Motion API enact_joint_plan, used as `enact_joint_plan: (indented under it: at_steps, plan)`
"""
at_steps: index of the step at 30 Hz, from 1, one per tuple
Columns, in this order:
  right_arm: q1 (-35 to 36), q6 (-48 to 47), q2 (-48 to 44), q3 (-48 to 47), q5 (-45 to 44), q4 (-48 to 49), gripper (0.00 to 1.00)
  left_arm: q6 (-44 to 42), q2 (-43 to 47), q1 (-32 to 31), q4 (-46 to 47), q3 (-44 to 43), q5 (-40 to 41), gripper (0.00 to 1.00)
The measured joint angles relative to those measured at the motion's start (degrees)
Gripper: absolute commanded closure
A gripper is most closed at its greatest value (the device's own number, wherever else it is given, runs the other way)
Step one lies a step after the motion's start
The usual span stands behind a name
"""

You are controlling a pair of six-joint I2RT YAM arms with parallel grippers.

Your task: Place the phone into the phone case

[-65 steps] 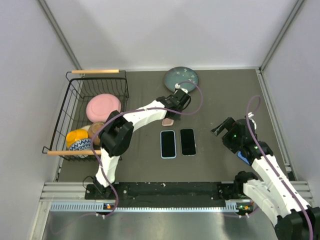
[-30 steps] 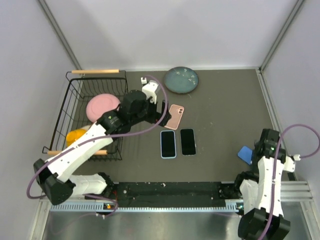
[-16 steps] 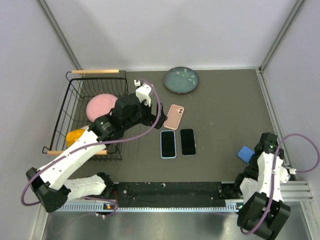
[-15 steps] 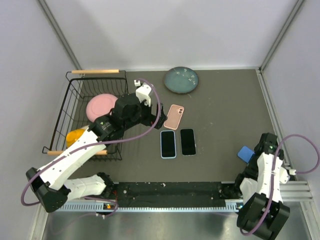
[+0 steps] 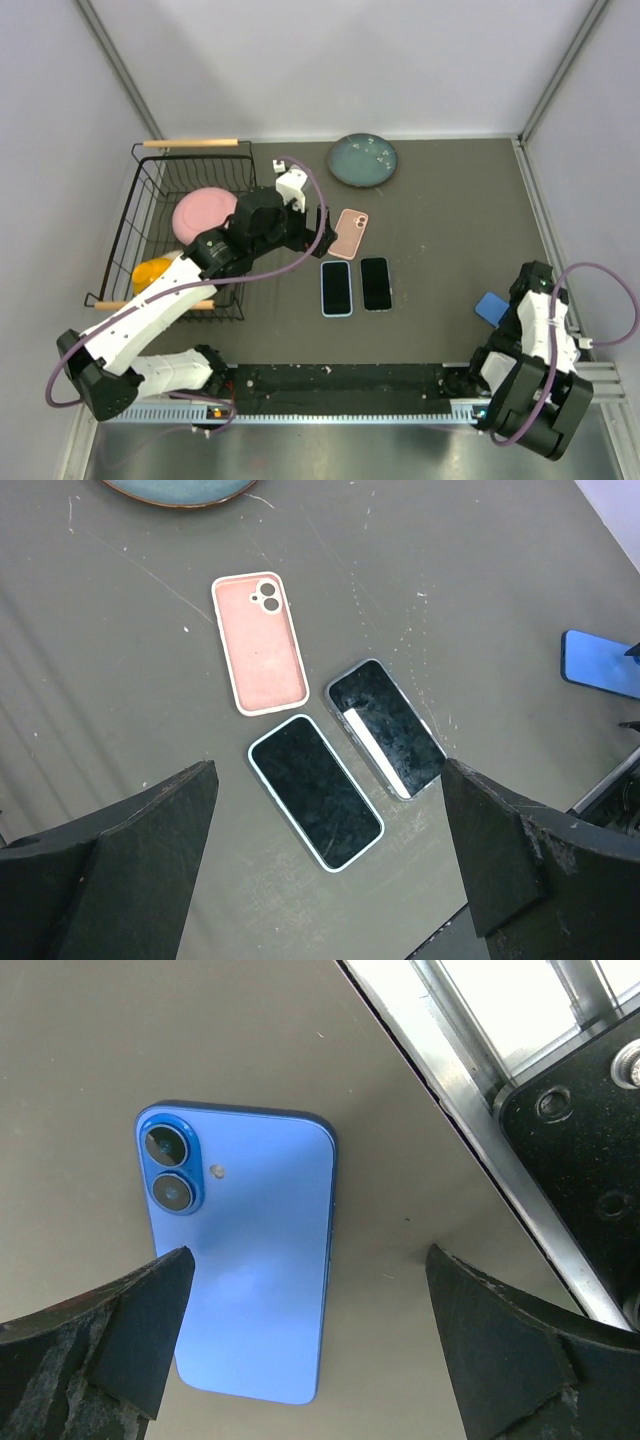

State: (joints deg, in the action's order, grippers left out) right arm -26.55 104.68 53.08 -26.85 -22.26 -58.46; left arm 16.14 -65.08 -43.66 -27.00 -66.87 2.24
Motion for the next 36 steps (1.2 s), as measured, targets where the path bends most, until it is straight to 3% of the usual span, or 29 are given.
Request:
enact_joint_plan:
  at_steps: [22,36]
  plan:
    - [-2.25,-4.39,17.38,-8.28,-0.42,5.99,0.01,0.28,-2.34,0.0,0.09,-0.02,-0.07,0.01]
    - [-2.54,-10.54,18.12,-9.29,0.85,9.84,0.01,0.26,-2.86,0.0,0.55,-0.02,0.11,0.01]
